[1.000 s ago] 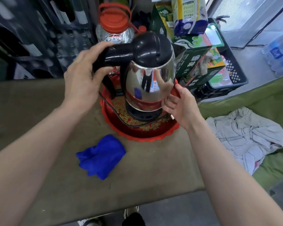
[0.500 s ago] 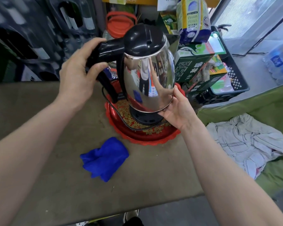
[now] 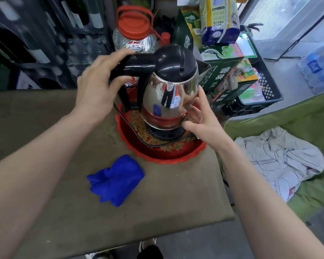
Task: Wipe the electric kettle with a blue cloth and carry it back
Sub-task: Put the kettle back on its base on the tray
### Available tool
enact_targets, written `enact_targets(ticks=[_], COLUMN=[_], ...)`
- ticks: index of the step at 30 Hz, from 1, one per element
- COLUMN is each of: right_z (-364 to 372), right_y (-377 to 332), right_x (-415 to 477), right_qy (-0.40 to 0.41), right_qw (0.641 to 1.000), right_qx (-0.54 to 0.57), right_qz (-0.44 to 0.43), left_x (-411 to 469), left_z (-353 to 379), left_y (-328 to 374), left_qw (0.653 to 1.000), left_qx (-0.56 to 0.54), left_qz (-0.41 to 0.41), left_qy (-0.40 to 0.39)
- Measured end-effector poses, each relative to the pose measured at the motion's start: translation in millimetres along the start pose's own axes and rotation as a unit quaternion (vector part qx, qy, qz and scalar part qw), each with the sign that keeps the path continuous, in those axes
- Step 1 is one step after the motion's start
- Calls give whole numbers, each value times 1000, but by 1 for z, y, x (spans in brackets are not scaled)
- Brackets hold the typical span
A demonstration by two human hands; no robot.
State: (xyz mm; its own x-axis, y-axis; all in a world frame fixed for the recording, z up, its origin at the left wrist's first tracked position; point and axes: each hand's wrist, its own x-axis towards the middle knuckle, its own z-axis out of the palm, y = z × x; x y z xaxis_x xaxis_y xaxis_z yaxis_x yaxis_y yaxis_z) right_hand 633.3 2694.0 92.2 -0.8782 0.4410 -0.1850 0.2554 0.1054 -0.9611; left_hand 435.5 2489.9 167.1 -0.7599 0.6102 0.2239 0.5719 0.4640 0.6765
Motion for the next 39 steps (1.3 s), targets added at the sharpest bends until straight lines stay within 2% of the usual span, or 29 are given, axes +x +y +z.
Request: enact_targets(ticks=[2,5,11,14,18,22,25,27,31,32,35,39], right_z=[1,3,11,7,-13,-16,-15,-16,-11,-9,0,8], right_y=[6,11,14,5,-22,-34,-31,-27,-20,-19,-15,-15], right_x=[3,2,-4,-6,-9,-10,-16,-20,-25,-26,-27,-25], right_qy=[-2,43,90,76,104,84,122,133,139,132,131,181], right_qw=[999,994,990,993,994,994,990,988,985,986,983,973], right_qx=[-48,-99,-111,-85,8,-24,-35,-30,-50,-57,-84,-110], right_qz=[18,31,8,2,-34,-63,-66,-68,-85,-86,-98,-98], left_x=[-1,-3,3,6,12,18,6,-9,-32,-36,-41,-36], left_z=[6,12,11,11,15,25,42,60,89,94,99,99], left_y=[2,3,3,-3,-8,-4,-8,-17,-26,-26,-24,-32], left_qw=[1000,1000,998,998,995,993,968,946,950,952,961,956], left_qx=[4,0,0,-13,-41,-69,-245,-310,-249,-240,-251,-248], left_qz=[1,5,33,39,48,74,8,-66,-169,-165,-80,18], left_qy=[-14,-25,-45,-53,-72,-61,-59,-70,-87,-91,-86,-157])
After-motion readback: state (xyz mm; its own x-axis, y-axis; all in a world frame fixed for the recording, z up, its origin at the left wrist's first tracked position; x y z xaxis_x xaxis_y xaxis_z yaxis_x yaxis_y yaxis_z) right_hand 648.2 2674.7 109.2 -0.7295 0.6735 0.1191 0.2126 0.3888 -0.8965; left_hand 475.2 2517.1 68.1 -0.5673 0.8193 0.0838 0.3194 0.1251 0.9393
